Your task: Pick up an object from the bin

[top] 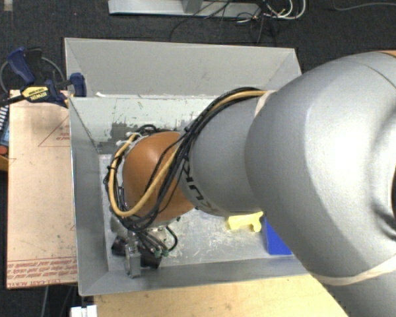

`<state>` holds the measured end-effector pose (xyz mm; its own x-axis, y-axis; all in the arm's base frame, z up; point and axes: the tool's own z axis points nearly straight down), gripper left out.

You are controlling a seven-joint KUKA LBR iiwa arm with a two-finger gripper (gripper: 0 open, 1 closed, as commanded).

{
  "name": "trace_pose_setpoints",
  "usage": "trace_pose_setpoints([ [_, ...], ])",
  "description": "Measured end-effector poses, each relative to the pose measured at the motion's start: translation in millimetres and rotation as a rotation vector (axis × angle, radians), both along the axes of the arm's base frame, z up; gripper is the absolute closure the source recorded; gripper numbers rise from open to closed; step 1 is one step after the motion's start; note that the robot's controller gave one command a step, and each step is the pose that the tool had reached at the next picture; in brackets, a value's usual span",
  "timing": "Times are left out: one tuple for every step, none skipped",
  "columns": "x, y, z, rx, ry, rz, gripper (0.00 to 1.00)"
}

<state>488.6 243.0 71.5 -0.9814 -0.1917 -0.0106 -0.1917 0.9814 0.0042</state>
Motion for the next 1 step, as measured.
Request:
trace_pose_setpoints([
  [3.1,6.1,0.3,-0.001,0.002,0.081,0.00],
])
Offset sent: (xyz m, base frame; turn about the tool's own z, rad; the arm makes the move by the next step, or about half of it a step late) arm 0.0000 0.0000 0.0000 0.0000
